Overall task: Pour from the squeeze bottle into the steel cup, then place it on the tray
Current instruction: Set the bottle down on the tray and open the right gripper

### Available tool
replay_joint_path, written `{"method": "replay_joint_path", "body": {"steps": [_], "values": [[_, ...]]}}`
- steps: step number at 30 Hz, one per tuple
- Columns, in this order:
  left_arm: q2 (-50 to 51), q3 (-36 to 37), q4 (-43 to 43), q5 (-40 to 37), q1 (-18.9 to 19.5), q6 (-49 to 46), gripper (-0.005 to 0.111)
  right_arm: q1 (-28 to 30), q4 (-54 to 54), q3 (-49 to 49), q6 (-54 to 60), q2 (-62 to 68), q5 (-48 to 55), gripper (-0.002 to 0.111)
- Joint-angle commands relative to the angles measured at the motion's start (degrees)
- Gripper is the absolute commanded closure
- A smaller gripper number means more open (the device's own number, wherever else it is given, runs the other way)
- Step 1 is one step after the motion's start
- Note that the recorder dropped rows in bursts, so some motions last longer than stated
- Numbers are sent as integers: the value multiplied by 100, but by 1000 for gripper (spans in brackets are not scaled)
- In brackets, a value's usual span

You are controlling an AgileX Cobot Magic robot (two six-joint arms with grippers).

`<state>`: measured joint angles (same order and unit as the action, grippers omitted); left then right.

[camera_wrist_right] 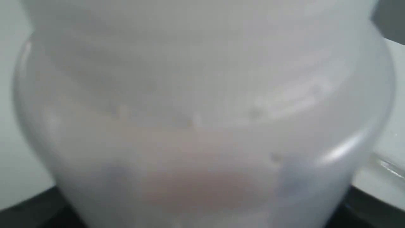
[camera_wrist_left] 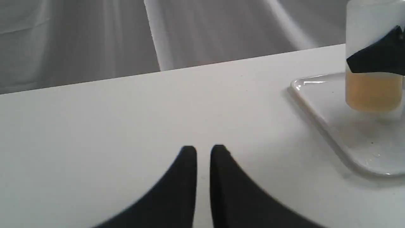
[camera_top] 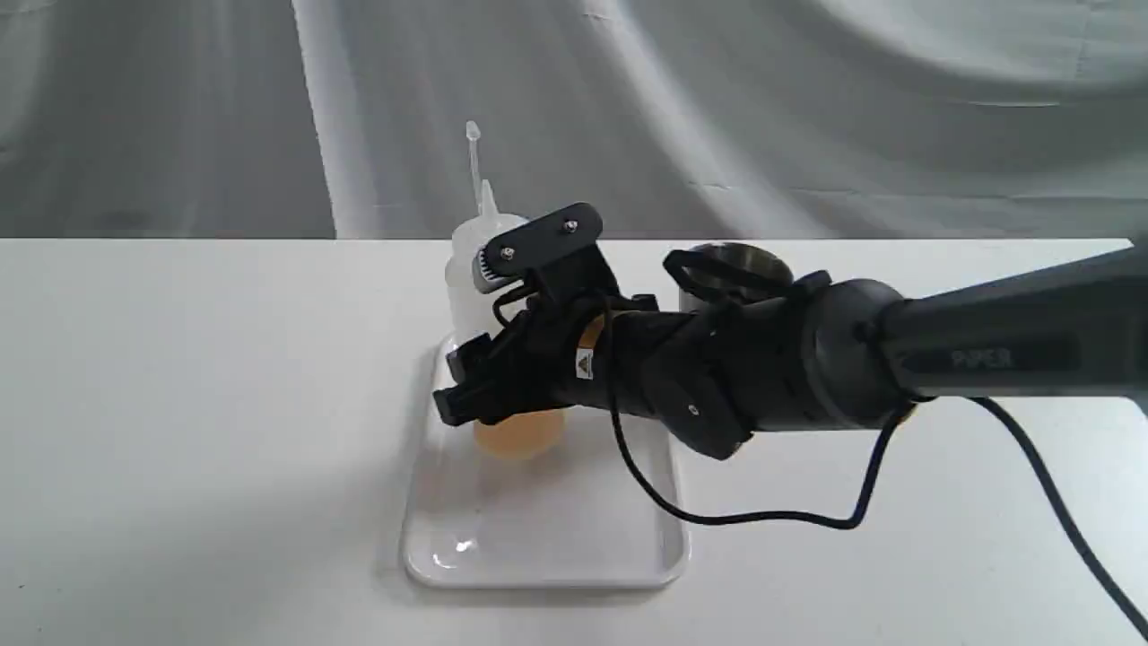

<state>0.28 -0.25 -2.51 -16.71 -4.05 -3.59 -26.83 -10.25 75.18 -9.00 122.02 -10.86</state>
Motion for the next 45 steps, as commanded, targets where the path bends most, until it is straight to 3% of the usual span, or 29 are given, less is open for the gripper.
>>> {"method": "replay_joint_path", "body": {"steps": [1,29,32,39,45], "values": [[-29,25,-3,37,-18,10,98,20,62,65,46,35,-144,67],[-29,25,-3,37,-18,10,98,20,37,65,150,172,-157,66],[-29,25,-3,37,-18,10,98,20,37,65,230,172,-146,57],[-29,25,-3,37,-18,10,98,20,37,65,339,172,-146,23],[-29,25,-3,37,-18,10,98,20,37,65,339,172,-146,18]]}}
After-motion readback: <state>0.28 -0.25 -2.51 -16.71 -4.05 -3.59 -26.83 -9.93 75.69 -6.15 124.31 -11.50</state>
